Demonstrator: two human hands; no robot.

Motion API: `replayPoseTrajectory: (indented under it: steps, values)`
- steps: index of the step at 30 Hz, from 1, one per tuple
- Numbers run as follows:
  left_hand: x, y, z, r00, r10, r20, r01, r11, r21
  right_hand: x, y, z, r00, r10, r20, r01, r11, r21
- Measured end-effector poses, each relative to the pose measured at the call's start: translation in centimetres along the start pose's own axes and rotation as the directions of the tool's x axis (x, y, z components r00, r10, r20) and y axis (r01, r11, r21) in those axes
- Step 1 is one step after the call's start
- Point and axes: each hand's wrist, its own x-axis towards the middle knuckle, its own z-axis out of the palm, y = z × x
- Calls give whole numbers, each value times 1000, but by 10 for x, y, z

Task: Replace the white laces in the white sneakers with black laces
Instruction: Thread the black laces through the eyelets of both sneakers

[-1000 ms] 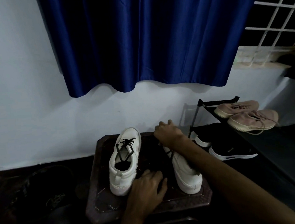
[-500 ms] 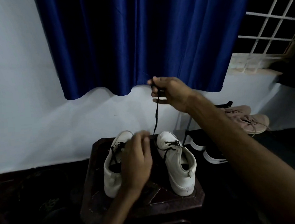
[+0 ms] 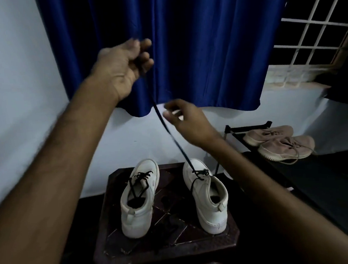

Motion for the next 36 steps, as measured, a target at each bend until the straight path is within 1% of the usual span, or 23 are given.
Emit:
replayPoseTrajectory:
  steps: [1,2,4,6,7,9,11,12,15,16,18,19,20,21,23,24,25,27,29,30,32,34,36]
  values:
    - [1,4,-4,1000,25,-2,-25,999,31,-9,13,2,999,-19,-31,14,988,-156]
    - [2,8,-9,999,33,0,-33,997,66,-19,29,3,1000,-7,-16,2,964,-268]
    - [4,11,-21,999,27,-18,-25,992,123,-42,59,5,989,101,108,-50,915,-401]
    - [7,11,-32,998,17,-60,-8,988,157,-61,80,8,951,203,234,-48,842,-538]
    - [9,10,-35,996,12,-83,3,985,170,-68,86,10,935,233,269,-30,806,-591]
    - [9,8,-39,993,2,-119,23,978,210,-78,92,12,921,262,289,0,741,-672]
    - [7,4,-39,992,13,-125,29,944,329,-83,95,11,924,239,300,24,744,-668]
    - [5,1,-39,993,22,-115,28,911,412,-83,94,9,918,231,321,24,778,-628]
    - [2,-15,-34,998,40,-51,0,786,618,-82,90,-4,884,208,418,-25,915,-402]
    - [1,-23,-32,999,46,-13,-26,752,658,-81,90,-9,904,185,385,-38,933,-358]
    - [-2,-44,-30,997,28,71,-70,695,716,-79,96,-20,967,152,202,-78,941,-330]
    - [-5,-57,-29,994,-8,113,-79,664,743,-78,102,-27,980,156,124,-104,932,-348]
    - [-10,-71,-29,987,-65,150,-76,630,773,-79,108,-32,977,187,104,-132,908,-397]
    - [-16,-87,-30,975,-139,176,-60,597,800,-80,111,-36,958,250,144,-157,871,-465]
    - [-30,-121,-30,927,-324,191,20,551,834,-86,118,-37,872,382,304,-153,805,-573]
    - [-37,-138,-30,887,-421,188,79,540,838,-89,120,-35,838,415,355,-148,797,-585]
    - [-44,-154,-29,844,-506,180,139,529,837,-93,122,-33,830,417,370,-150,806,-572]
    - [-54,-179,-27,768,-626,136,265,504,822,-98,126,-30,862,402,309,-192,824,-534]
    - [-61,-196,-29,715,-695,78,400,498,769,-99,129,-27,889,406,210,-237,803,-547]
    - [-63,-203,-30,702,-710,59,436,495,752,-101,130,-24,899,406,164,-259,795,-549]
    - [-68,-214,-35,704,-709,42,423,465,778,-104,133,-21,913,396,100,-294,806,-513]
    - [-74,-222,-38,722,-692,29,383,434,816,-106,136,-19,919,388,77,-303,815,-494]
    - [-79,-231,-40,758,-652,18,357,438,825,-107,140,-20,915,396,78,-309,813,-494]
